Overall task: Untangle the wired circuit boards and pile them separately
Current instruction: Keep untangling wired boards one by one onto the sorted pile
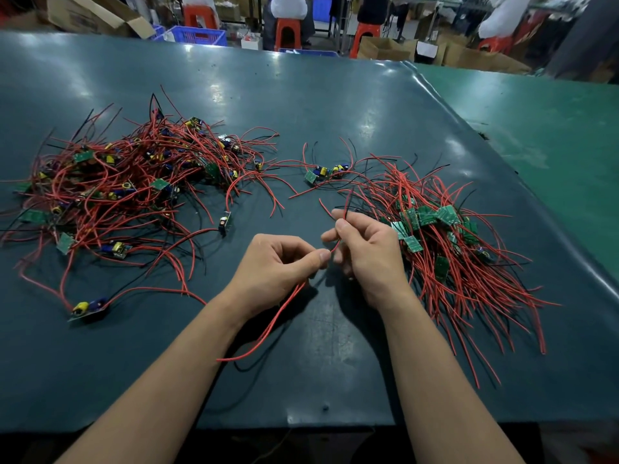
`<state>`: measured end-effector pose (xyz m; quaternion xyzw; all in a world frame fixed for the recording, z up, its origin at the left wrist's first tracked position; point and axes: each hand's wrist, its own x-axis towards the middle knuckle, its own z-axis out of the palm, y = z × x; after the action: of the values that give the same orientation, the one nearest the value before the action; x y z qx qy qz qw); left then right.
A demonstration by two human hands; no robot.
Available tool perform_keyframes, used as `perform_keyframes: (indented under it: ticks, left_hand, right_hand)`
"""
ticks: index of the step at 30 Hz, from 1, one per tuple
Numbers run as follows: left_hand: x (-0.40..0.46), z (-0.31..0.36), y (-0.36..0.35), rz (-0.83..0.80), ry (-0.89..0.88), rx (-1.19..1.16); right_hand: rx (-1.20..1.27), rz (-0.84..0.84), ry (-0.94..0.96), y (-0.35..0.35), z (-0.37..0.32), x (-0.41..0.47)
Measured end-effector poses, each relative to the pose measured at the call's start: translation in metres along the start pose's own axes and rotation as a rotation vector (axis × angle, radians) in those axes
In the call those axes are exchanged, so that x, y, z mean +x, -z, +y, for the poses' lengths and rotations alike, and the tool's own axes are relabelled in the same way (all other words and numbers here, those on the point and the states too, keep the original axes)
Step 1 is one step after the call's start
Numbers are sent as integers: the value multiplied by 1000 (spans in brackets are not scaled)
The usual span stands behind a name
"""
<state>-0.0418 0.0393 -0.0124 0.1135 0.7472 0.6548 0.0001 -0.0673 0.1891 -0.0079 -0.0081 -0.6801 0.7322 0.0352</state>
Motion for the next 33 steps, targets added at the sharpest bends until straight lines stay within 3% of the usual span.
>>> perform_keyframes:
  ticks: [5, 12, 23, 33]
  left_hand:
    - [1, 1, 1, 18, 32, -45]
    - [-1, 4, 1, -9, 43, -36]
    - [-2, 6, 1, 0, 56, 1]
    - [-1, 5, 2, -29, 56, 14]
  right_hand:
    - [418, -58, -132, 2, -9, 2]
    - [620, -109, -305, 3, -11, 2]
    - [34, -2, -42, 2, 0, 4]
    - [40, 44, 2, 7, 2, 5]
